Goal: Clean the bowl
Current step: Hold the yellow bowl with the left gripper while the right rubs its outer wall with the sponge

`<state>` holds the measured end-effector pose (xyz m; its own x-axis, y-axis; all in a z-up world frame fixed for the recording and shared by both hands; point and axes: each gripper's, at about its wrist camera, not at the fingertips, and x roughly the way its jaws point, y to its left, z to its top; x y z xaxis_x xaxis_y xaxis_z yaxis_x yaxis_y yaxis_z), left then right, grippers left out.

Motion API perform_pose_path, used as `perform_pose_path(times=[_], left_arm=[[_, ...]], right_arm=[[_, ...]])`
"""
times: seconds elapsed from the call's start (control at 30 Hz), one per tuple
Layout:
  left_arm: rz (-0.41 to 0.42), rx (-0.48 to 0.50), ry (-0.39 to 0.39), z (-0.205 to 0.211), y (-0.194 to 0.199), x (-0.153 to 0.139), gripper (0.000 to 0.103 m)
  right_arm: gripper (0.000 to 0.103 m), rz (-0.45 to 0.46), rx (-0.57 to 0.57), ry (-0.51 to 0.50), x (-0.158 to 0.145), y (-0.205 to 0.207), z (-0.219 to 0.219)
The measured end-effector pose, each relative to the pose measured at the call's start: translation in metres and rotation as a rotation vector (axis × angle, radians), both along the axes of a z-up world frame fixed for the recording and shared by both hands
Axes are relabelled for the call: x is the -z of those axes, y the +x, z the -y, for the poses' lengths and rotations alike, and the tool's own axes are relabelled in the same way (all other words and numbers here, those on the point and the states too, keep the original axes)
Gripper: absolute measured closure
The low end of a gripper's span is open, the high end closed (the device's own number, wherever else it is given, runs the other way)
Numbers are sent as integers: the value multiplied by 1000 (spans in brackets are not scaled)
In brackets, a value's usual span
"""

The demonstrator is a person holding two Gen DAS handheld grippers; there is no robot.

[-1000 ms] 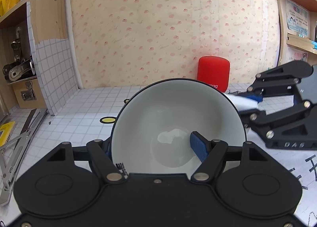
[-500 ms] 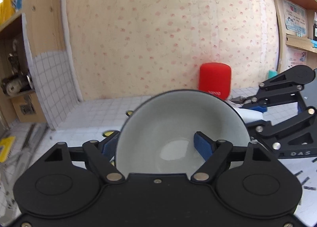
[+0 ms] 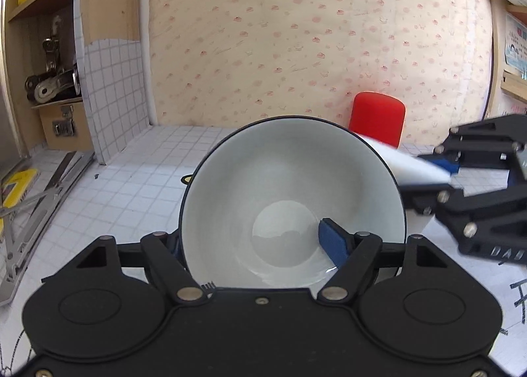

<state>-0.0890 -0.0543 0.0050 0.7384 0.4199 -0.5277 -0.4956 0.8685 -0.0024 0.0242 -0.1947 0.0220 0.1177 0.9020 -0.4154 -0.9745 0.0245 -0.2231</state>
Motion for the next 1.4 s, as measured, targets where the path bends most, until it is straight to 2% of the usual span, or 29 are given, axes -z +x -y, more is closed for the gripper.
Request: perform_pose_path(times=[0.2,0.3,0.37,0.53,0.73,0.87,0.93,1.2,1.33,1.4], left_arm=[[-9,15,29,4,2,-1,26],[-11,25,40,6,3,-2,26],[-13,29,49,7,3,-2,26],[-10,30,43,7,2,-2,25],[-17,86,50,1,2,-3,22],[6,92,114,1,2,-8,19],[7,95,118,0,4,-9,18],[6,70,39,3,7,-5,21],[-1,56,-35,-1,5,-1,26],[-9,55,-39,0,6,-1,27]], right_arm=[[81,5,28,22,0,-1,-3],[81,-34,10,116,-10,0,7],[81,-40,0,136,-12,1,11],[81,13,36,23,4,-1,-2],[81,15,31,4,7,-3,-4],[81,13,16,0,7,-5,-3],[81,14,12,-5,8,-6,-4],[81,22,43,-14,7,-5,-5],[81,-6,48,58,-2,-3,2],[81,-10,52,79,-4,-1,4]])
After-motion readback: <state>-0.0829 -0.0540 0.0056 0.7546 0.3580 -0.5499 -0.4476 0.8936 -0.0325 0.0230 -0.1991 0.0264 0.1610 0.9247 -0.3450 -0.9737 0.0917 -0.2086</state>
